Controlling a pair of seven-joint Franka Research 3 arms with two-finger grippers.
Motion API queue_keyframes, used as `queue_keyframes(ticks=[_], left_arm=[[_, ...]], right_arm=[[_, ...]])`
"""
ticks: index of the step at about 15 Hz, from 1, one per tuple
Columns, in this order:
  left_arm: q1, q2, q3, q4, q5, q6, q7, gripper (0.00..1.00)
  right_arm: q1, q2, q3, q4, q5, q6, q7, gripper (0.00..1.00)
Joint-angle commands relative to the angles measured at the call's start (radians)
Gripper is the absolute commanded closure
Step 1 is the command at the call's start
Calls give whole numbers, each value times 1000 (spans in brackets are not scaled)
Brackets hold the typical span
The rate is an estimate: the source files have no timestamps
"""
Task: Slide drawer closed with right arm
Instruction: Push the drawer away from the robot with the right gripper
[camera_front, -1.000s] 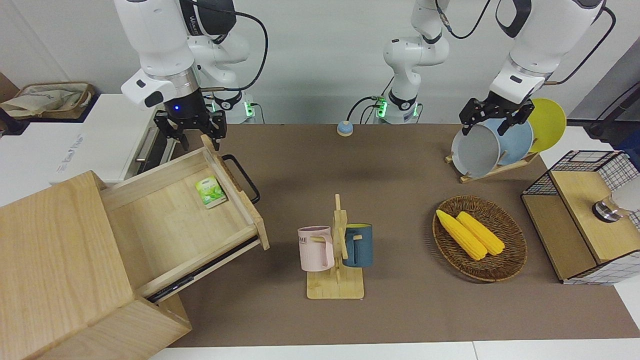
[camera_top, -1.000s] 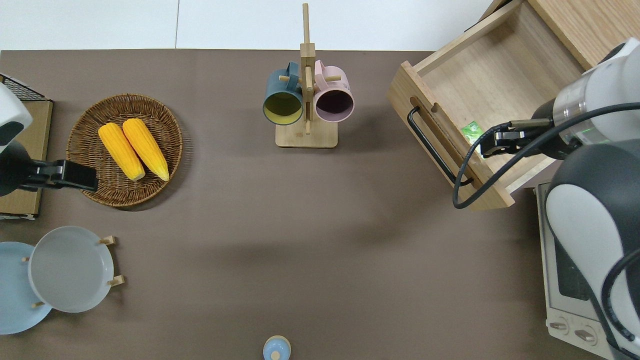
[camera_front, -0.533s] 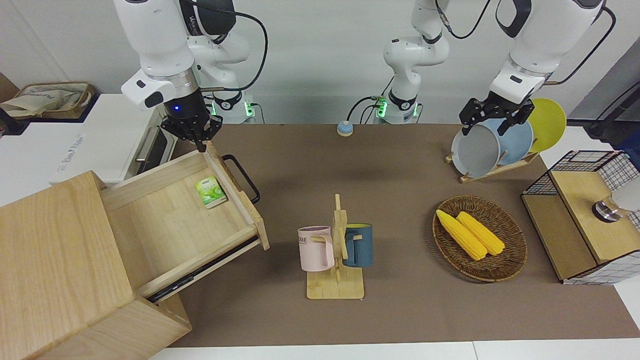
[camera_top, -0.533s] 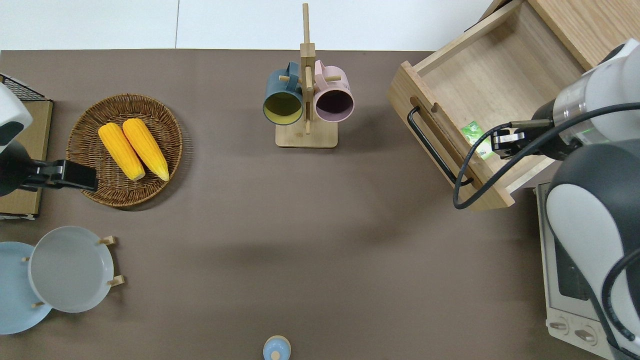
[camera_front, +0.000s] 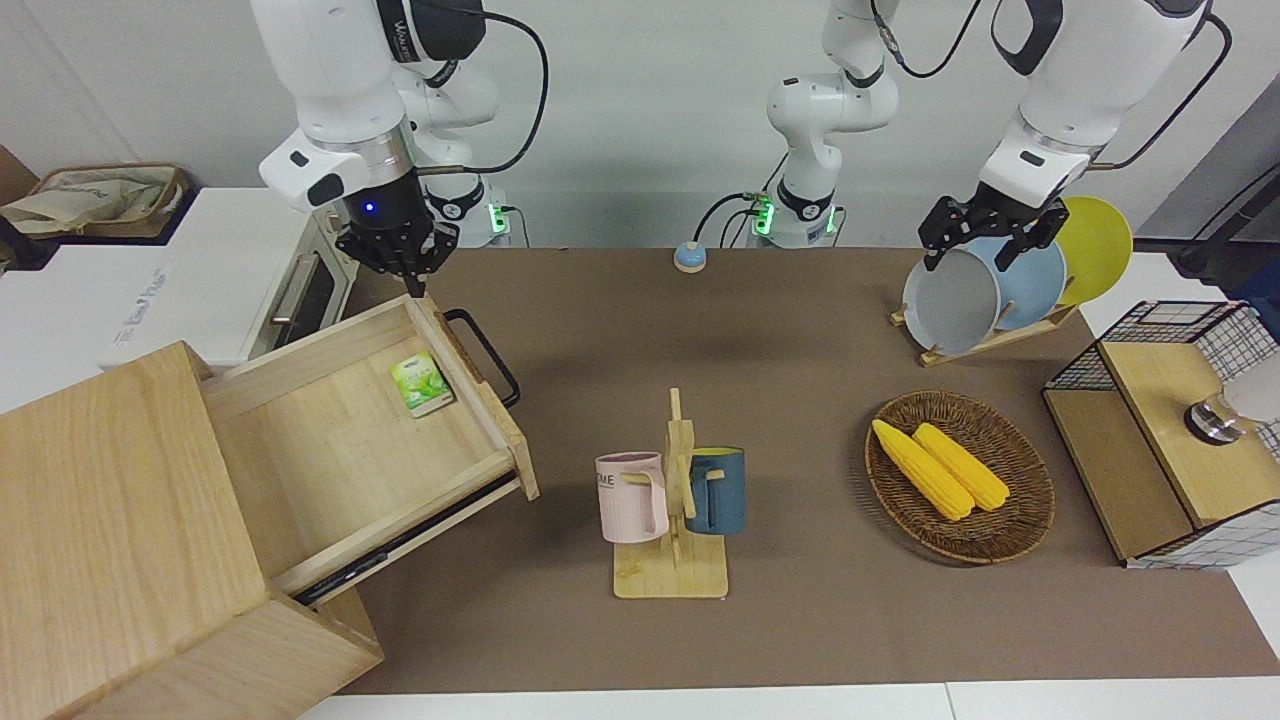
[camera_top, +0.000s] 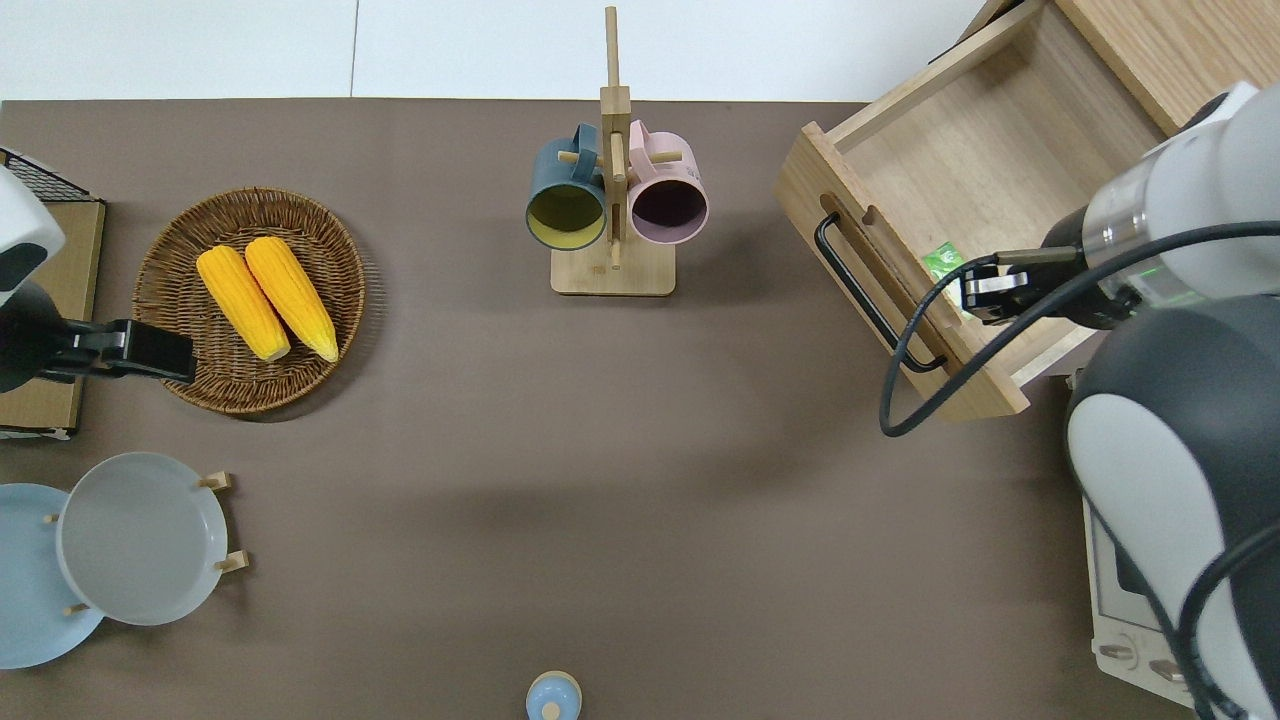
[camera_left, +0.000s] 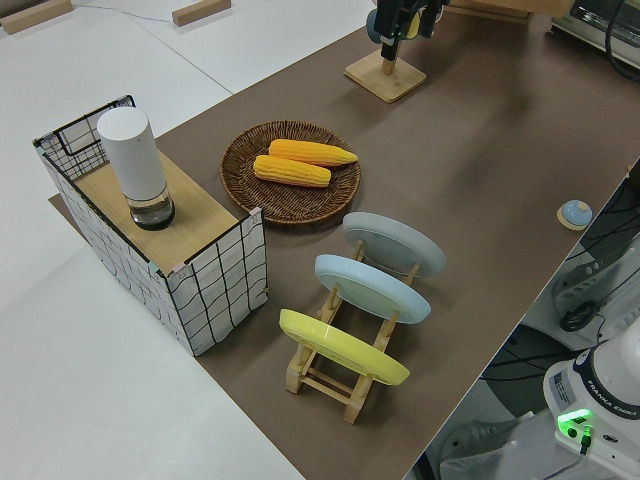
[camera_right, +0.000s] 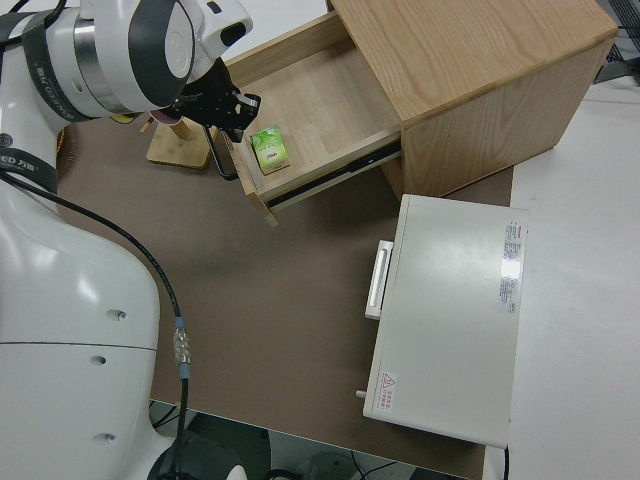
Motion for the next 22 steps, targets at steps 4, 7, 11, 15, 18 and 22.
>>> queue_keyframes(ticks=[4, 7, 11, 15, 18, 22], left_arm=[[5, 11, -7, 24, 17, -20, 10, 7], [5, 11, -7, 26, 17, -20, 10, 7], [5, 11, -7, 26, 17, -20, 10, 7], [4, 11, -7, 26, 17, -20, 10, 7], [5, 11, -7, 26, 17, -20, 10, 7], [5, 11, -7, 24, 17, -20, 10, 7]], right_arm=[[123, -9, 3, 11, -17, -16, 239, 1000], [186, -1, 3, 11, -18, -12, 371, 1000], [242, 30, 3, 10, -18, -9, 541, 1000], [253, 53, 6, 4, -15, -1, 703, 1000], [250, 80, 6, -2, -6, 5, 798, 1000], [235, 99, 4, -44, 2, 80, 942, 1000]])
